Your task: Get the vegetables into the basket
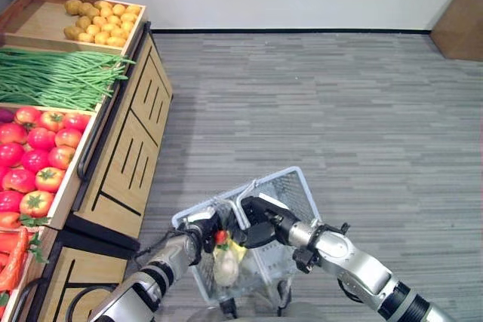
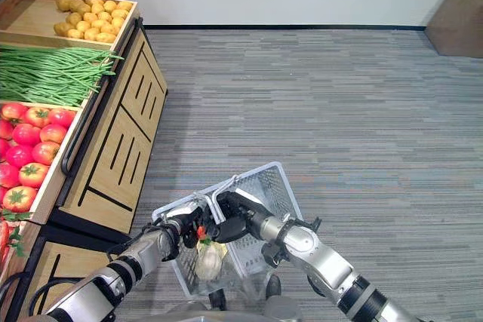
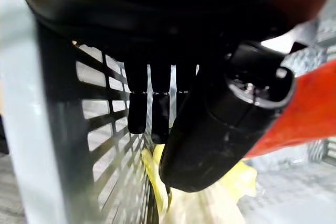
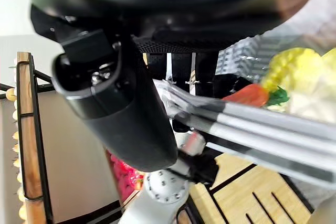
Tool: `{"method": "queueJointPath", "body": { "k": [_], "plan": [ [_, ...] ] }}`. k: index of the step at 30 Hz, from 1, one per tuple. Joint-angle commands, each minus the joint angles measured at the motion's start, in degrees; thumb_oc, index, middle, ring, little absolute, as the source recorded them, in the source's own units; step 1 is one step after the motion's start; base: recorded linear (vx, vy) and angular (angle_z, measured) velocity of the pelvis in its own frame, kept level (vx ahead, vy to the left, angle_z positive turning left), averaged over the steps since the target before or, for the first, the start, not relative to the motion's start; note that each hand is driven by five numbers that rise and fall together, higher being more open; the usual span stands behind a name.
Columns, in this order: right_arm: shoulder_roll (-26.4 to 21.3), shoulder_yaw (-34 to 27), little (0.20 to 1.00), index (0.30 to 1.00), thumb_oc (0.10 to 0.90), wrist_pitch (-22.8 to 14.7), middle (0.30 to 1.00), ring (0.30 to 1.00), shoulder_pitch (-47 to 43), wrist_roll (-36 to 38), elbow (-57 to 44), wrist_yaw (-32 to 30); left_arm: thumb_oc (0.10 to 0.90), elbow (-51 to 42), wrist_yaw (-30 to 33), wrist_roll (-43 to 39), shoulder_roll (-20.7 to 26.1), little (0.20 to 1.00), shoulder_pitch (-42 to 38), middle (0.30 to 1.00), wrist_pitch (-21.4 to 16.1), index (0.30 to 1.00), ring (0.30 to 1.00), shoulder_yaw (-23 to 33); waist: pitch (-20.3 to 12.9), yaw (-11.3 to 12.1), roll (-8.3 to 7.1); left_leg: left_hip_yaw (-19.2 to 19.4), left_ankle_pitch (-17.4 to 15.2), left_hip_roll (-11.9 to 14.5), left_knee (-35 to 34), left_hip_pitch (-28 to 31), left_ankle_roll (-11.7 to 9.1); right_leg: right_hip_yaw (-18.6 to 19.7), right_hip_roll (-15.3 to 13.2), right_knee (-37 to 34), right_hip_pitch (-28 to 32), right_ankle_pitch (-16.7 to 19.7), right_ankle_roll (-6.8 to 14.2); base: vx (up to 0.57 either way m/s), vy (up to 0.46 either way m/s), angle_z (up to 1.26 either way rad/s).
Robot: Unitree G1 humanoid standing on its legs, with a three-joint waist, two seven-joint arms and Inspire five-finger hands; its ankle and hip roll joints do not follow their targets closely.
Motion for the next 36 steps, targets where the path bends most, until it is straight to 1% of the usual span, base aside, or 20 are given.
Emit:
{"method": "queueJointPath", "body": {
  "k": [1, 3, 8, 11, 13, 14, 16, 17, 20, 21, 22, 24, 25, 26, 27, 30, 31, 32, 36],
  "plan": [
    [5.2, -1.8, 0.3, 0.3, 0.4, -9.4, 0.3, 0.3, -7.7, 7.1, -11.3, 1.3, 0.9, 4.3, 3.1, 2.6, -1.4, 1.0, -9.3, 1.0, -1.3, 1.0, 1.0, -0.2, -3.5, 0.9, -0.28, -1.2, -10.0, 0.5, 5.1, 2.7, -0.9, 0.5, -1.0, 6.4, -2.9, -4.8, 1.7, 0.0, -0.005, -0.06],
    [5.4, -0.9, 0.3, 0.3, 0.4, -9.6, 0.3, 0.3, -8.6, 8.0, -11.5, 0.8, 0.9, 6.1, 3.5, 3.2, -2.2, 1.0, -9.6, 1.0, -1.2, 1.0, 1.0, -0.5, -3.6, 0.6, -0.36, -1.1, -9.9, 0.6, 5.0, 2.8, -1.0, 0.6, -0.9, 6.4, -2.9, -4.8, 1.7, 0.0, -0.002, -0.02],
    [5.4, -0.4, 0.3, 0.3, 0.4, -9.8, 0.3, 0.3, -8.6, 8.3, -11.6, 0.7, 0.9, 7.2, 3.6, 3.3, -2.6, 1.0, -9.5, 1.0, -1.1, 1.0, 1.0, -0.4, -3.7, 0.4, -0.45, -0.9, -10.0, 0.6, 5.0, 3.1, -1.0, 0.7, -0.9, 6.6, -2.9, -4.8, 1.6, 0.0, 0.0, 0.0],
    [6.1, -0.3, 0.3, 0.3, 0.4, -9.6, 0.3, 0.3, -7.0, 6.0, -7.9, -0.7, 0.9, 8.2, 3.5, 3.0, -3.0, 1.0, -8.8, 1.0, -0.8, 1.0, 1.0, 0.0, -3.8, 0.2, -0.39, -0.7, -9.9, 0.7, 4.7, 3.3, -1.0, 1.0, -0.8, 6.5, -2.9, -4.8, 1.6, 0.0, 0.0, -0.01],
    [6.0, -0.8, 0.3, 0.3, 0.4, -9.3, 0.3, 0.3, -6.1, 2.5, -5.5, -1.5, 0.9, 8.2, 3.2, 3.2, -3.0, 1.0, -8.4, 1.0, -0.8, 1.0, 1.0, 0.1, -3.9, 0.1, -0.29, -0.6, -9.9, 0.6, 4.6, 3.4, -1.0, 1.0, -0.9, 6.4, -2.8, -4.8, 1.5, 0.0, 0.0, -0.02],
    [6.0, -0.8, 0.3, 0.3, 0.4, -9.3, 0.3, 0.3, -6.1, 2.4, -5.4, -1.5, 0.9, 8.2, 3.2, 3.2, -3.0, 1.0, -8.4, 1.0, -0.8, 1.0, 1.0, 0.1, -4.0, 0.1, -0.29, -0.6, -9.9, 0.6, 4.5, 3.4, -1.0, 1.0, -0.8, 6.4, -2.8, -4.8, 1.5, 0.0, 0.0, 0.0],
    [6.5, -3.3, 0.3, 0.3, 0.4, -8.2, 0.3, 0.3, -2.2, -5.3, 3.4, -3.8, 0.9, 7.0, 2.4, 2.3, -2.6, 1.0, -7.2, 1.0, -1.1, 1.0, 1.0, 0.6, -4.3, 0.1, 0.05, -0.7, -9.9, 0.6, 4.3, 3.6, -1.0, 0.8, -0.9, 6.4, -2.7, -4.9, 1.5, 0.0, 0.0, 0.0],
    [6.6, -3.3, 0.3, 0.3, 0.4, -8.3, 0.3, 0.3, -2.2, -5.4, 3.5, -3.8, 0.9, 7.0, 2.4, 2.3, -2.5, 1.0, -7.1, 1.0, -1.1, 1.0, 1.0, 0.5, -4.3, 0.1, 0.03, -0.7, -9.9, 0.6, 4.3, 3.6, -1.0, 0.8, -0.9, 6.4, -2.6, -4.9, 1.6, 0.0, 0.0, 0.0],
    [7.6, -5.3, 0.3, 0.3, 0.4, -7.4, 0.3, 0.3, -0.1, -10.5, 10.3, -5.9, 0.9, 6.0, 1.4, 0.9, -2.1, 1.0, -5.6, 1.0, -1.4, 1.0, 1.0, 0.8, -4.6, 0.3, 0.33, -1.0, -10.0, 0.5, 4.2, 3.8, -0.9, 0.6, -1.0, 6.3, -2.3, -5.0, 1.5, 0.0, -0.002, -0.01],
    [10.0, -7.2, 0.3, 0.3, 0.4, -7.0, 0.3, 0.3, 1.0, -10.4, 16.9, -7.9, 0.9, 5.1, 0.4, -2.1, -2.1, 1.0, -4.6, 1.0, -1.7, 1.0, 1.0, 1.1, -4.9, 0.5, 0.75, -1.3, -10.0, 0.4, 4.2, 3.9, -0.8, 0.5, -1.1, 6.2, -2.2, -5.0, 1.4, -0.01, 0.003, 0.03],
    [11.5, -8.6, 0.3, 0.3, 0.4, -6.9, 0.3, 0.3, 1.5, -10.8, 21.4, -9.2, 0.9, 2.7, -0.6, -3.1, -1.7, 1.0, -4.1, 1.0, -2.2, 1.0, 1.0, 0.3, -5.2, 0.5, 1.19, -1.5, -10.0, 0.3, 3.9, 4.1, -0.7, 0.4, -1.1, 6.0, -1.9, -4.9, 1.5, 0.0, 0.0, 0.0],
    [13.6, -12.0, 0.3, 0.3, 0.4, -7.1, 0.3, 0.3, 1.9, -11.7, 30.4, -11.4, 0.9, -2.1, -1.3, -6.5, -0.3, 1.0, -2.4, 1.0, -3.5, 1.0, 1.0, -0.2, -5.7, 1.1, 1.95, -2.2, -9.9, 0.0, 3.4, 4.3, -0.5, 0.0, -1.3, 5.7, -1.4, -4.8, 1.5, 0.0, 0.022, 0.09],
    [14.0, -13.2, 0.3, 0.3, 0.4, -7.2, 0.3, 0.3, 2.0, -11.3, 32.8, -12.2, 0.9, -2.9, -1.6, -6.9, 0.1, 1.0, -1.9, 1.0, -3.7, 1.0, 1.0, -0.4, -5.9, 1.2, 2.05, -2.4, -9.9, -0.1, 3.4, 4.4, -0.5, -0.1, -1.3, 5.6, -1.3, -4.7, 1.5, 0.01, 0.016, 0.16],
    [14.1, -13.9, 0.3, 0.3, 0.4, -7.2, 0.3, 0.3, 2.0, -11.6, 34.2, -12.3, 0.9, -3.0, -1.8, -7.2, 0.1, 1.0, -1.7, 1.0, -3.8, 1.0, 1.0, -0.5, -6.0, 1.3, 2.17, -2.5, -9.9, -0.1, 3.3, 4.4, -0.5, -0.3, -1.4, 5.5, -1.2, -4.7, 1.6, 0.01, 0.018, 0.14],
    [14.2, -16.4, 0.3, 0.3, 0.4, -7.4, 0.3, 0.3, 2.8, -10.4, 37.4, -13.8, 0.9, -4.2, -2.7, -7.3, 0.4, 1.0, -1.1, 1.0, -3.9, 1.0, 1.0, -1.2, -6.1, 1.2, 2.41, -2.7, -9.9, -0.3, 3.3, 4.6, -0.4, -0.5, -1.4, 5.4, -0.9, -4.7, 1.6, 0.01, 0.019, 0.08],
    [13.7, -19.1, 0.3, 0.3, 0.4, -7.8, 0.3, 0.3, 3.6, -10.9, 41.5, -14.8, 0.9, -5.6, -3.0, -7.7, 1.3, 1.0, -0.2, 1.0, -4.3, 1.0, 1.0, -1.2, -6.1, 1.4, 2.48, -3.0, -10.0, -0.4, 3.2, 4.7, -0.2, -0.7, -1.6, 5.5, -0.7, -4.6, 1.7, 0.0, 0.02, 0.05],
    [12.4, -22.4, 0.3, 0.3, 0.4, -7.7, 0.3, 0.3, 4.5, -12.5, 46.1, -15.7, 0.9, -7.7, -3.3, -9.0, 2.7, 1.0, 1.4, 1.0, -4.7, 1.0, 1.0, -0.2, -6.1, 1.8, 2.6, -3.6, -9.8, -0.7, 3.0, 4.6, -0.1, -1.0, -1.8, 5.5, -0.6, -4.5, 1.8, -0.02, 0.027, 0.05],
    [12.4, -22.4, 0.3, 0.3, 0.4, -7.7, 0.3, 0.3, 4.5, -12.5, 46.2, -15.6, 0.9, -7.8, -3.3, -9.0, 2.8, 1.0, 1.4, 1.0, -4.7, 1.0, 1.0, -0.2, -6.1, 1.7, 2.58, -3.6, -9.8, -0.7, 3.0, 4.6, -0.1, -1.1, -1.8, 5.5, -0.6, -4.5, 1.8, -0.02, 0.027, 0.07],
    [11.1, -26.9, 0.3, 0.3, 0.4, -7.9, 0.3, 0.3, 4.9, -13.5, 54.3, -16.7, 0.9, -8.1, -3.3, -11.8, 4.0, 1.0, 3.5, 1.0, -5.0, 1.0, 1.0, 2.1, -5.8, 2.3, 2.57, -4.5, -9.2, -1.1, 2.1, 4.0, 0.1, -1.6, -2.2, 5.3, -1.1, -3.9, 2.0, -0.03, 0.018, 0.08]
  ]
}}
